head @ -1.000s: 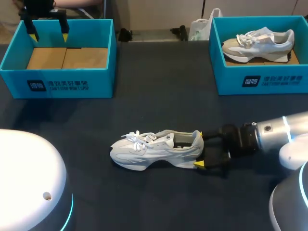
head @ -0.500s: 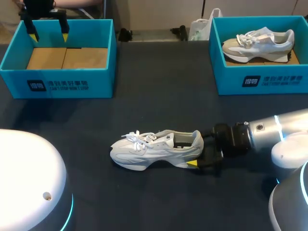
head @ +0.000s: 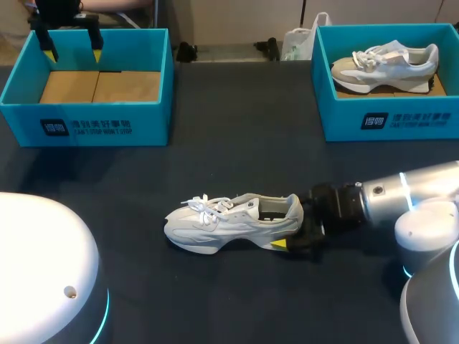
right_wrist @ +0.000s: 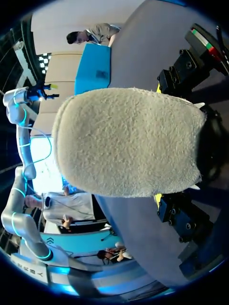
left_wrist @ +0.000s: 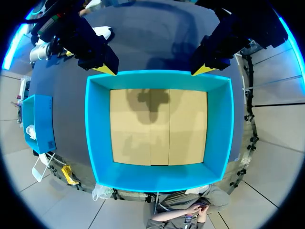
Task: Take the shoe out of the shoebox, open the shoe tongue, remove and reinsert the insole, then place the shoe into the shoebox
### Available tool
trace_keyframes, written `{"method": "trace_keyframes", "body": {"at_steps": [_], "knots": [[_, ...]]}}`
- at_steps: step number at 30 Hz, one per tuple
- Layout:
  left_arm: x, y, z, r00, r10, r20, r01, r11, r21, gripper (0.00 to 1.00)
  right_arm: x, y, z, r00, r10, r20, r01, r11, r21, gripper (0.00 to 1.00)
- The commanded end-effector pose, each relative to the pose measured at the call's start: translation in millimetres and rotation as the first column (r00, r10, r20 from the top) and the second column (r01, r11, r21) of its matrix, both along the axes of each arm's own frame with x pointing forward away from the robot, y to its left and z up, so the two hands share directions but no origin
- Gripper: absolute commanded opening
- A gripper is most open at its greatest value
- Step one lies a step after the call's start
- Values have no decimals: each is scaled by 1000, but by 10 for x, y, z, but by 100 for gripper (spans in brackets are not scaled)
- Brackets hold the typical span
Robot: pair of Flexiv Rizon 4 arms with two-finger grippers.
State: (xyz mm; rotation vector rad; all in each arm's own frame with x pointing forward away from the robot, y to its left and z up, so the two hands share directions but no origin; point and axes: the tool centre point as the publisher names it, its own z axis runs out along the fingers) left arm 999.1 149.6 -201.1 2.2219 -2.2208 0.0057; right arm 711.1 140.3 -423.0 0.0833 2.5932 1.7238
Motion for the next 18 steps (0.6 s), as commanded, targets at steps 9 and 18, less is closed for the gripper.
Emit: {"method": "trace_keyframes", "body": {"at_steps": [9, 18], "knots": [[2, 0, 4, 1000, 0, -1, 0, 1000, 1, 100, 63, 52, 24, 999, 22, 23, -22, 999, -30, 0], [2, 0, 4, 1000, 0, -1, 0, 1000, 1, 100, 185, -3, 45, 999, 40, 37, -38, 998, -46, 0]]}}
